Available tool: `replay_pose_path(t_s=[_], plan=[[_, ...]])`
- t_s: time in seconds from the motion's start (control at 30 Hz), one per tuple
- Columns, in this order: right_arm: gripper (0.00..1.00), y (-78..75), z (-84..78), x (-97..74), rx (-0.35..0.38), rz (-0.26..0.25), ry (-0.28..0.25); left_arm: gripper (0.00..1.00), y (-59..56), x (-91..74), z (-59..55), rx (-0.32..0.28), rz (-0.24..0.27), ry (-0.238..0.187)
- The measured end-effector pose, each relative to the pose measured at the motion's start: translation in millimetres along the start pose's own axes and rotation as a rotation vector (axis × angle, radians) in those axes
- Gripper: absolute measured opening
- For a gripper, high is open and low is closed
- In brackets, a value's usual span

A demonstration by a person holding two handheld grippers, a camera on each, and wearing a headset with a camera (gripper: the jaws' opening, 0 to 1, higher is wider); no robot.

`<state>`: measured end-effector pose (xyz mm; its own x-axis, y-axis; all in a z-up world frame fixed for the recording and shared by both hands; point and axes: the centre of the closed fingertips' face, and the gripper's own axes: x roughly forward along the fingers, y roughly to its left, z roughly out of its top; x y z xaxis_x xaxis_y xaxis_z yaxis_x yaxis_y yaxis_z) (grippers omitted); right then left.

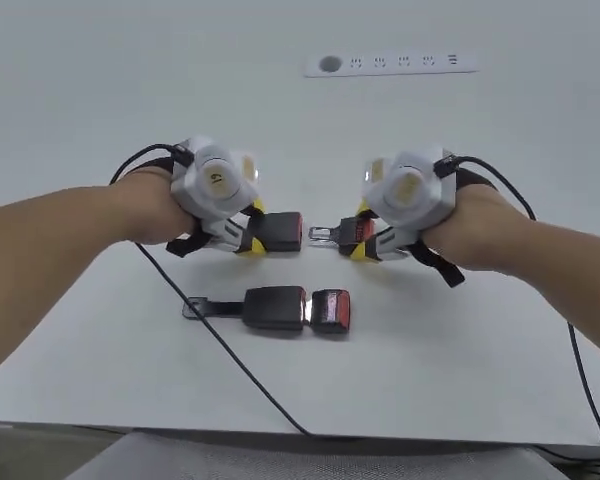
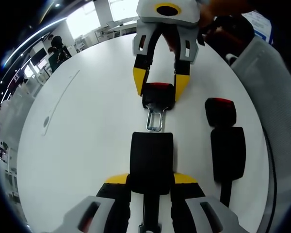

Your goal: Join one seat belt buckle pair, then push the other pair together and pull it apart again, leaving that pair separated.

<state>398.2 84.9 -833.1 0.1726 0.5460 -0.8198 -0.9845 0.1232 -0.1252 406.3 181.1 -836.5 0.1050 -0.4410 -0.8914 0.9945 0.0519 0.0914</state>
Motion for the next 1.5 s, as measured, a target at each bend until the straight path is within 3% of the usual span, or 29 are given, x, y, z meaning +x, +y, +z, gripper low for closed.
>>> replay_pose_path(t_s=[0.43, 0.53, 0.9, 1.5], plan=[[0.32, 2.3, 18.9, 11.5, -0.078, -0.006, 0.006, 0.32, -1.7, 0.7, -0.2, 0.015, -0.012, 0.034], [0.31, 1.3, 17.8, 10.8, -0.012, 0.014, -0.018, 0.31, -1.5, 1.1, -1.0, 0.014, -0.014, 0.032], [0.29, 2.4, 32.7, 19.8, -0.046, 0.03, -0.04, 0.31, -2.5, 1.4, -0.6, 0.019, -0.024, 0.041], [0.31, 2.0, 31.2, 18.6, -0.028, 0.026, -0.064, 0.31, -2.3, 1.1, -1.1, 0.001, -0.033, 0.031]])
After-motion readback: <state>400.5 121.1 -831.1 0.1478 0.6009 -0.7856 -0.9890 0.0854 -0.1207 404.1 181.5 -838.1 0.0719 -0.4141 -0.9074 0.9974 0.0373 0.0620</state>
